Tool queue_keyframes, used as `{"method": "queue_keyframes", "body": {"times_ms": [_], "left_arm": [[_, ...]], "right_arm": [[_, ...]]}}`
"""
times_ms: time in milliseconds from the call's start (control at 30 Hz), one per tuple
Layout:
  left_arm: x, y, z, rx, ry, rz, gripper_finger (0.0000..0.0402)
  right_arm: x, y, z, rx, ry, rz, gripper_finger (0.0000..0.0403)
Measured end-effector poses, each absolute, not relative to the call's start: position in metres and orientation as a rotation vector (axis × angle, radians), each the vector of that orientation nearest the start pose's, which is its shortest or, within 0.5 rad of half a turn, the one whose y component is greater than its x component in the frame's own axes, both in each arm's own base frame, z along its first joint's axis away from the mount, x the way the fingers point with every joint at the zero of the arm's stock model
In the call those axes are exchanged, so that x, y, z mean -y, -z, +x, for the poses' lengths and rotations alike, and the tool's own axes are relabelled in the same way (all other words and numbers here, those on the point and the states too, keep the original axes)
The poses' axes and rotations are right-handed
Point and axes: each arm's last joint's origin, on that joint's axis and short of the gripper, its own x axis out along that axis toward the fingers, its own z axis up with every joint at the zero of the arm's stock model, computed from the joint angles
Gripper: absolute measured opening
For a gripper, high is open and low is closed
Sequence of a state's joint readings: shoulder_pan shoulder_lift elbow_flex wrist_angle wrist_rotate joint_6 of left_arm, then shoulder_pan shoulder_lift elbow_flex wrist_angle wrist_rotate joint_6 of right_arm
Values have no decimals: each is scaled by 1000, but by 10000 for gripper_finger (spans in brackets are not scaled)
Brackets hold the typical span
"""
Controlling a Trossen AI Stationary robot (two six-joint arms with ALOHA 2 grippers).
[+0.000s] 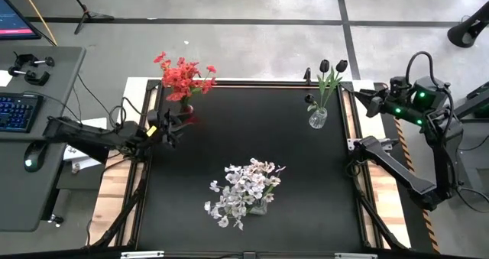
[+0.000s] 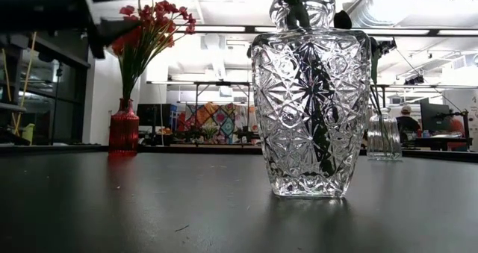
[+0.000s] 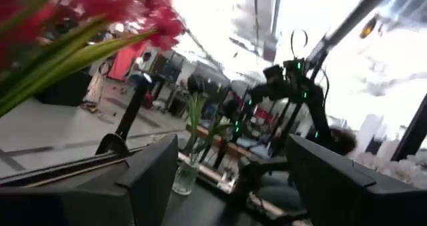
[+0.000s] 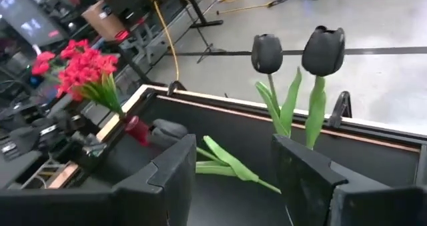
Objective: Sort flowers into vase by color
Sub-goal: Return to Home Position
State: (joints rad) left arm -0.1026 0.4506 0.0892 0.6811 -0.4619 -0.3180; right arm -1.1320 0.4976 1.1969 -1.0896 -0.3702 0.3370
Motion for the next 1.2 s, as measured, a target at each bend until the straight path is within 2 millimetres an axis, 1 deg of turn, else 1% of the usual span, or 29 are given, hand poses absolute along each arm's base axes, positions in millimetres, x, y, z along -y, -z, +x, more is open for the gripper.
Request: {"method": "queue_keyframes", "body": {"times_ms": [100,200,300,400,500,567,633,700,733,767,800,833,900,933,1000,1100,1200], "left_arm": [[-3,-198,116,379,-331,-451,259],[-4,-195,116,332,-361,-436,240],[-5,-194,115,328,-406,-414,219],[-5,-193,115,318,-435,-403,202],[-6,-191,115,305,-445,-399,194],[-6,-191,115,306,-445,-400,193],[-5,-191,115,301,-446,-398,193],[-5,-191,115,300,-447,-398,193],[-6,-191,115,300,-447,-398,193],[-5,-191,115,300,-447,-398,193],[-6,-191,115,300,-447,-398,193],[-6,-191,115,300,-447,-398,193],[-5,-191,115,300,-446,-398,193],[-5,-191,115,298,-443,-397,193],[-5,-190,116,287,-435,-393,193],[-5,-189,117,272,-427,-388,193],[-5,-187,117,254,-429,-382,193]], "right_arm": [[17,-396,20,-190,774,575,184],[15,-393,20,-235,735,558,184],[10,-386,19,-318,666,563,183],[-4,-376,15,-402,592,557,175],[-26,-368,5,-422,549,511,152],[-45,-362,-3,-384,528,478,130],[-62,-351,-10,-295,502,474,104],[-71,-341,-12,-144,446,467,74],[-71,-337,-11,-61,408,449,58],[-69,-333,-8,11,383,424,39],[-61,-333,-3,48,357,417,21],[-54,-336,0,79,338,372,11],[-34,-342,10,71,264,350,10],[-22,-349,16,80,221,319,12],[2,-358,27,78,149,299,8],[40,-381,45,118,70,199,2],[82,-403,65,144,-8,180,1]]}}
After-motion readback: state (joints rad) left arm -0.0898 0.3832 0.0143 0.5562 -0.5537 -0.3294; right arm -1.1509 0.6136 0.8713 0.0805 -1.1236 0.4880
